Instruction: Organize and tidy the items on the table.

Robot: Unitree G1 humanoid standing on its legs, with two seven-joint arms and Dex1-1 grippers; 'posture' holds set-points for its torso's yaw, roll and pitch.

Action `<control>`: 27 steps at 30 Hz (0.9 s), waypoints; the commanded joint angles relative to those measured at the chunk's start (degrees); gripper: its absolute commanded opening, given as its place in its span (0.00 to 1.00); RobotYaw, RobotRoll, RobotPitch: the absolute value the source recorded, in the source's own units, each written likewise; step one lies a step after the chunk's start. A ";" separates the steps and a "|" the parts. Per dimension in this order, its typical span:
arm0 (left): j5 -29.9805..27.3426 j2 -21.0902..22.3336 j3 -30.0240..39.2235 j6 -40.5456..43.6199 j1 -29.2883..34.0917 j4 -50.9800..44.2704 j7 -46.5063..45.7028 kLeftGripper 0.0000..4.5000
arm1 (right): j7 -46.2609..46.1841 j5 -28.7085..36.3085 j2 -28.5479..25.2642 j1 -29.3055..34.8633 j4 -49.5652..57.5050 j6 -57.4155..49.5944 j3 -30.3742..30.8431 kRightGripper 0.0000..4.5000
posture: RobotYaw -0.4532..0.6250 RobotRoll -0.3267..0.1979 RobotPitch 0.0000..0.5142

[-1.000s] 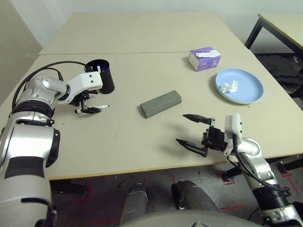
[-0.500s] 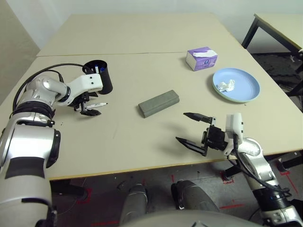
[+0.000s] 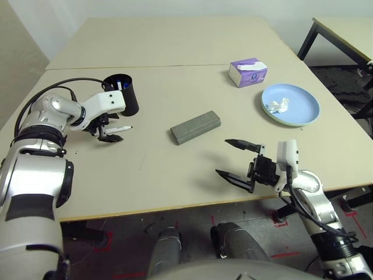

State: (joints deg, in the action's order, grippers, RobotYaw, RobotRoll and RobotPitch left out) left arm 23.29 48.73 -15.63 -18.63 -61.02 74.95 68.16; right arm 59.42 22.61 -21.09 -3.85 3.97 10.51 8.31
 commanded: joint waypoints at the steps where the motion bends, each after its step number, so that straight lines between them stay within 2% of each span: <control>1: 0.87 0.29 -0.48 0.12 0.94 0.87 -1.15 0.99 | 0.26 -0.18 -0.50 0.63 0.54 -0.35 0.45 1.00 | 0.25 0.62 0.20; 12: 2.46 -0.40 -1.52 2.13 1.47 1.27 -5.52 0.99 | 0.53 0.21 -1.56 1.18 1.34 -1.14 0.09 1.00 | 0.25 0.62 0.22; 27: 3.50 -1.71 -2.94 2.73 1.77 1.57 -4.51 0.99 | -0.37 0.59 -2.33 2.39 4.62 -2.92 -0.23 1.00 | 0.23 0.62 0.23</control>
State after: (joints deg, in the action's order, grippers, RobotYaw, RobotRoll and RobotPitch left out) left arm 25.54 48.12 -17.26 -16.41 -60.45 75.04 63.09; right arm 59.32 22.83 -22.93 -1.62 7.24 8.24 8.28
